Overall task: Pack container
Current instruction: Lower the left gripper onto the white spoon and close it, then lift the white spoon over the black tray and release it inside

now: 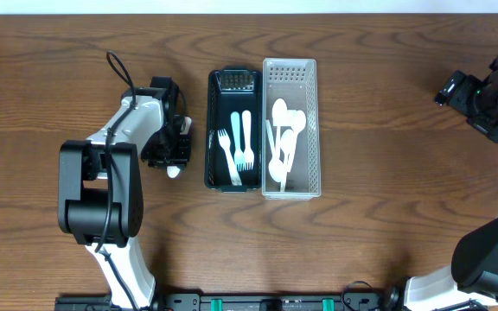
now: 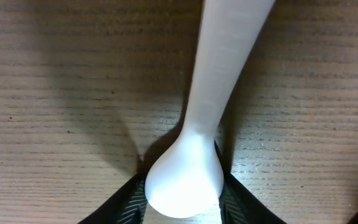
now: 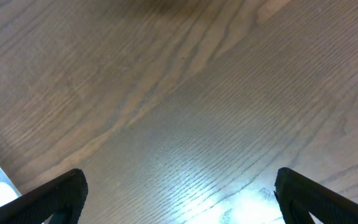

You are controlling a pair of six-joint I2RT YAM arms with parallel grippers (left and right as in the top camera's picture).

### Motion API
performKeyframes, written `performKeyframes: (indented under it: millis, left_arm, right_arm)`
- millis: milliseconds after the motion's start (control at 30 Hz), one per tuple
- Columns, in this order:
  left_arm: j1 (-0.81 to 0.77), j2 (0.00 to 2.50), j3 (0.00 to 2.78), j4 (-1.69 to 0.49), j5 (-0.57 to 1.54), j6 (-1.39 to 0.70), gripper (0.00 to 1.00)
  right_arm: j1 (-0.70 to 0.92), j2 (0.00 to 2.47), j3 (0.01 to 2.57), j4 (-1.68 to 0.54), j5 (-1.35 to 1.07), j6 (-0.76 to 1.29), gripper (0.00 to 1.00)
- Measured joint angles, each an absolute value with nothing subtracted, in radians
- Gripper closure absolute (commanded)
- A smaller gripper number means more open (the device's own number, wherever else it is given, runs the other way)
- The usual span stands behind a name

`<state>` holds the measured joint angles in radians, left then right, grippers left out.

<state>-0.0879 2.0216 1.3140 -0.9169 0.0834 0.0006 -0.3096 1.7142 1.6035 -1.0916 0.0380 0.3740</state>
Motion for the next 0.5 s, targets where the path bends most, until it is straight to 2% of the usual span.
performKeyframes:
  millis: [133, 300, 500]
  left_arm:
    - [-0.088, 2.017, 1.309, -0.928, 0.083, 0.001, 0.66]
    - [-0.088, 2.006, 1.31, -1.016, 0.091, 0.001, 0.66]
    - [-0.096, 1.838, 1.421, -1.126, 0.107, 0.0, 0.66]
  right_arm:
    - [-0.31, 1.714, 1.604, -1.092, 0.038, 0.374, 0.01]
    - [-0.31, 1.714, 1.604, -1.092, 0.038, 0.374, 0.01]
    - [-0.31, 1.714, 1.604, -1.092, 0.038, 0.374, 0.01]
